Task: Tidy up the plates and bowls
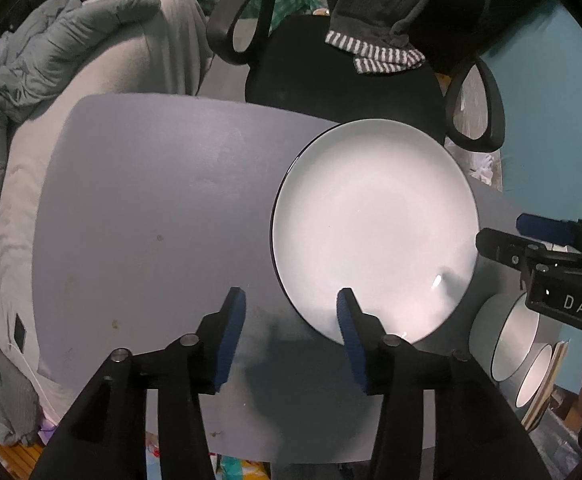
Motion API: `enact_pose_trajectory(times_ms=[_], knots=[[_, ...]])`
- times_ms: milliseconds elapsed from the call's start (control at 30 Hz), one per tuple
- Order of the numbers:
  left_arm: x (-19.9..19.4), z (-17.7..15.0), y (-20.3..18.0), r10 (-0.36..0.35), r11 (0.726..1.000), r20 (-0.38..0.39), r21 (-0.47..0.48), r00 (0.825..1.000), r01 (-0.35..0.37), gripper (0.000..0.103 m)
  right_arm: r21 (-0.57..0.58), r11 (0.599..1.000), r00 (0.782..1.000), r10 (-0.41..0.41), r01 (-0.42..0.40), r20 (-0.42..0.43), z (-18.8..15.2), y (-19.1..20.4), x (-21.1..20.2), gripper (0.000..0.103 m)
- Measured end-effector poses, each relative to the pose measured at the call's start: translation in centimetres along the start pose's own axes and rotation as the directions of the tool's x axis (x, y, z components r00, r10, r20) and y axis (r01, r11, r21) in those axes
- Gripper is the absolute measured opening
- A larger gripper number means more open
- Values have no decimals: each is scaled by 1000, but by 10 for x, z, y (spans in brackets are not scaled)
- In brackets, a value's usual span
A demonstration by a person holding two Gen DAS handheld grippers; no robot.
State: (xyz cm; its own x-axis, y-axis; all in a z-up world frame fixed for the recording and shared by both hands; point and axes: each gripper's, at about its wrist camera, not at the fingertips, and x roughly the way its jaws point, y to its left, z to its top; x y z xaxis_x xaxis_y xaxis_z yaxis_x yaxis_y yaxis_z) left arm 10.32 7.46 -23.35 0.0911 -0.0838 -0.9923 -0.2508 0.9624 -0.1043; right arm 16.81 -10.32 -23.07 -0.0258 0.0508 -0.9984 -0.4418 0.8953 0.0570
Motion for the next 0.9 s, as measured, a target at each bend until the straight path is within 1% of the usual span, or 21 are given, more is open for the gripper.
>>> enact_pose_trajectory(times_ms=[67,133,200,267,500,633,800,900], knots=[[-9,-6,-4,10,1000,20,10,1000,-10,55,-10,1000,1000,-15,15,27,-2,2,-8,68],[-18,-10,-6,18,1000,35,13,999,-18,57,-13,999,998,-30,31,53,-7,1,-16,69],[-27,-12,-5,18,1000,55,10,998,-18,62,-12,999,997,-38,39,72,-11,3,-22,70],[-37,-15,-5,22,1000,82,3,996,-22,65,-13,999,995,-38,40,88,-15,2,-27,71],[-67,-25,-8,29,999,153,18,988,-33,68,0,999,986,-44,45,159,-28,-1,-55,71],[-85,-33,-11,3,999,184,39,983,-10,70,4,999,978,-46,46,202,-35,-1,-73,71],[-105,-42,-14,0,996,234,83,972,-19,72,12,998,960,-62,61,272,-47,-1,-94,71],[-114,-44,-15,-8,996,263,90,965,-16,72,19,998,953,-59,56,297,-55,0,-104,71]])
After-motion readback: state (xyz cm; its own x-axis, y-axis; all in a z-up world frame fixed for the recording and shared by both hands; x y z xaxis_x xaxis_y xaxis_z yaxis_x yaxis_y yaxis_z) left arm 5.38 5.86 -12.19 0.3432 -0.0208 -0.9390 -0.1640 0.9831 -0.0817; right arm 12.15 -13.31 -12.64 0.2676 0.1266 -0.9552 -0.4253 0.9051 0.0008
